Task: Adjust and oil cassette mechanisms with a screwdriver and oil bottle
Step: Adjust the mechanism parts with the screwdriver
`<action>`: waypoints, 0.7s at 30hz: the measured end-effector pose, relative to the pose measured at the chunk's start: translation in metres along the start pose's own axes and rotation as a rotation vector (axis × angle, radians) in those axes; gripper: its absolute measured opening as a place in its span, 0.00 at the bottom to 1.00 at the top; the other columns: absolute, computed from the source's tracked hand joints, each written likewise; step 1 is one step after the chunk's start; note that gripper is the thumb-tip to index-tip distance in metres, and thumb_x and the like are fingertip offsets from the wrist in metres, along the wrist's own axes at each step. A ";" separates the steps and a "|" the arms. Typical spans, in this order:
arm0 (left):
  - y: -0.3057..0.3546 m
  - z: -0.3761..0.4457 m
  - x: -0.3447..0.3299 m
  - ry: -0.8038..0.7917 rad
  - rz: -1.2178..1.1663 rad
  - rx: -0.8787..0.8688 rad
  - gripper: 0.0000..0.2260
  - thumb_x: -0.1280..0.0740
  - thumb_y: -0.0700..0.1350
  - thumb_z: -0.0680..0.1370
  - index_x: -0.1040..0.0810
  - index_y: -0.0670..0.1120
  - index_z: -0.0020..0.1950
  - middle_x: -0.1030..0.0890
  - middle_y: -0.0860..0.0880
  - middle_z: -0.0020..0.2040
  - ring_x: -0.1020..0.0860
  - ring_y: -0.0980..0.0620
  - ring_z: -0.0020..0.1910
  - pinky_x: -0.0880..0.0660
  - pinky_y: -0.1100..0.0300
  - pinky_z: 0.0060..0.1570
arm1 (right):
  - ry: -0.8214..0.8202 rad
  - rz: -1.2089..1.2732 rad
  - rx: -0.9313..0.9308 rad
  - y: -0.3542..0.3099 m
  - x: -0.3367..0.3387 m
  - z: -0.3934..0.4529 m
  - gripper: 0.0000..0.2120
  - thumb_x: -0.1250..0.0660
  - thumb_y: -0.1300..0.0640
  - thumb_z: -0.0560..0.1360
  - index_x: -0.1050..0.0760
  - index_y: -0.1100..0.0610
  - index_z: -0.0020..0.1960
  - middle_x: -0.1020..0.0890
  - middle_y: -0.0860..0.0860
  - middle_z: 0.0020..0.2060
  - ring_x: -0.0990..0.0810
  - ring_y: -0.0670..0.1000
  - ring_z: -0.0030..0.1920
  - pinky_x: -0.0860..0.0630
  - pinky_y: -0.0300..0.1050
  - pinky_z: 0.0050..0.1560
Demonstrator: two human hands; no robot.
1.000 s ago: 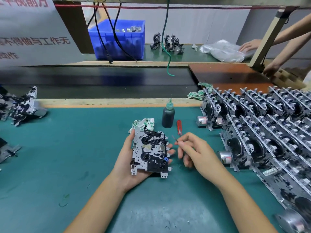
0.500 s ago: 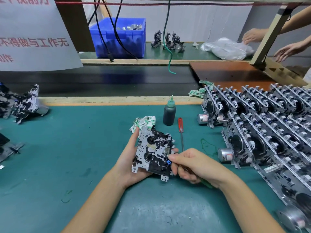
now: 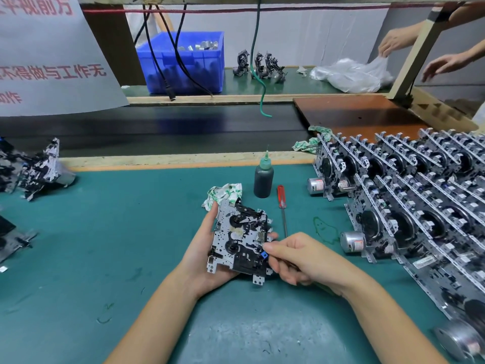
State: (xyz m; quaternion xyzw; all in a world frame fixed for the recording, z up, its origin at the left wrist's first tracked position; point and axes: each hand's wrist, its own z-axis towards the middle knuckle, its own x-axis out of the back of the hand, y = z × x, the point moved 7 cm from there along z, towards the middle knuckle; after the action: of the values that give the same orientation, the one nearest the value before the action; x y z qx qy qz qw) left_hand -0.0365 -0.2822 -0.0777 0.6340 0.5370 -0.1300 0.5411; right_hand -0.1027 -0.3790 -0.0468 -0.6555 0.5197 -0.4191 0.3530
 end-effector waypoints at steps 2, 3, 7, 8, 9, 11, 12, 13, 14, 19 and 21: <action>0.000 0.000 0.000 0.007 0.004 -0.001 0.36 0.46 0.69 0.75 0.20 0.38 0.60 0.24 0.34 0.63 0.22 0.39 0.59 0.24 0.47 0.58 | 0.009 -0.003 -0.006 0.001 0.000 0.000 0.21 0.42 0.51 0.81 0.28 0.56 0.31 0.29 0.48 0.17 0.41 0.43 0.16 0.45 0.34 0.19; 0.000 0.000 0.000 0.011 0.004 0.000 0.36 0.46 0.69 0.75 0.20 0.39 0.59 0.24 0.34 0.63 0.22 0.39 0.59 0.24 0.47 0.58 | 0.009 -0.001 -0.010 0.001 0.000 0.000 0.22 0.42 0.51 0.81 0.28 0.57 0.30 0.30 0.48 0.17 0.42 0.43 0.16 0.45 0.34 0.19; -0.001 0.001 0.002 0.034 0.003 -0.006 0.35 0.47 0.68 0.75 0.18 0.39 0.57 0.22 0.35 0.60 0.21 0.40 0.58 0.22 0.48 0.54 | 0.011 -0.029 -0.036 0.003 -0.001 0.001 0.24 0.43 0.50 0.80 0.29 0.57 0.28 0.32 0.48 0.15 0.40 0.45 0.17 0.43 0.34 0.19; -0.001 0.002 0.002 0.038 0.000 -0.005 0.35 0.48 0.68 0.75 0.18 0.39 0.56 0.22 0.35 0.60 0.21 0.40 0.57 0.21 0.48 0.53 | 0.007 -0.037 -0.045 0.004 -0.001 0.000 0.25 0.43 0.49 0.81 0.30 0.56 0.27 0.32 0.48 0.15 0.39 0.45 0.16 0.42 0.33 0.19; -0.001 0.002 0.001 0.043 -0.003 -0.003 0.35 0.48 0.68 0.76 0.17 0.39 0.56 0.21 0.35 0.59 0.20 0.40 0.57 0.21 0.48 0.52 | -0.001 -0.042 -0.050 0.004 -0.001 0.000 0.25 0.43 0.49 0.81 0.31 0.56 0.27 0.32 0.48 0.15 0.38 0.45 0.16 0.41 0.33 0.19; -0.002 0.002 0.001 0.055 -0.005 -0.002 0.36 0.50 0.67 0.77 0.17 0.39 0.54 0.20 0.35 0.58 0.20 0.40 0.56 0.20 0.49 0.49 | -0.022 -0.046 -0.052 0.003 -0.003 -0.001 0.26 0.44 0.49 0.81 0.33 0.56 0.26 0.33 0.48 0.15 0.38 0.44 0.16 0.41 0.33 0.19; -0.002 0.002 0.001 0.063 -0.006 -0.002 0.35 0.50 0.67 0.77 0.16 0.39 0.53 0.20 0.36 0.57 0.19 0.41 0.55 0.20 0.50 0.48 | -0.031 -0.052 -0.053 0.003 -0.003 -0.002 0.26 0.45 0.49 0.81 0.34 0.56 0.26 0.33 0.48 0.15 0.38 0.44 0.16 0.41 0.33 0.19; -0.002 0.002 0.002 0.069 -0.006 -0.002 0.35 0.50 0.67 0.77 0.16 0.39 0.52 0.19 0.36 0.56 0.19 0.41 0.54 0.20 0.50 0.46 | -0.036 -0.063 -0.056 0.003 -0.003 -0.002 0.26 0.45 0.49 0.81 0.34 0.56 0.26 0.34 0.48 0.15 0.38 0.44 0.16 0.41 0.33 0.19; -0.002 0.002 0.002 0.078 -0.002 0.000 0.35 0.50 0.67 0.77 0.16 0.40 0.51 0.19 0.36 0.56 0.19 0.41 0.53 0.19 0.50 0.46 | -0.037 -0.078 -0.059 0.002 -0.002 -0.002 0.26 0.46 0.48 0.82 0.35 0.56 0.26 0.34 0.49 0.15 0.39 0.45 0.16 0.42 0.33 0.19; -0.001 0.002 0.003 0.119 0.024 0.005 0.34 0.49 0.66 0.77 0.15 0.40 0.49 0.18 0.37 0.54 0.18 0.41 0.51 0.19 0.50 0.45 | -0.066 -0.160 -0.078 0.001 0.000 -0.001 0.28 0.47 0.47 0.81 0.37 0.55 0.24 0.38 0.48 0.13 0.42 0.45 0.15 0.45 0.37 0.20; -0.001 0.003 0.003 0.118 0.030 0.001 0.35 0.49 0.66 0.77 0.15 0.39 0.49 0.18 0.36 0.54 0.18 0.41 0.51 0.19 0.49 0.44 | -0.082 -0.183 -0.088 0.001 0.001 0.000 0.29 0.47 0.46 0.81 0.38 0.55 0.23 0.39 0.48 0.13 0.43 0.46 0.15 0.46 0.37 0.21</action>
State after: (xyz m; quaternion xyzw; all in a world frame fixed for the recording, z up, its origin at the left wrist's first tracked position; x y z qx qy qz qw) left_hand -0.0351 -0.2833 -0.0816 0.6487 0.5584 -0.0846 0.5101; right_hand -0.1034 -0.3800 -0.0474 -0.7317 0.4606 -0.3992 0.3051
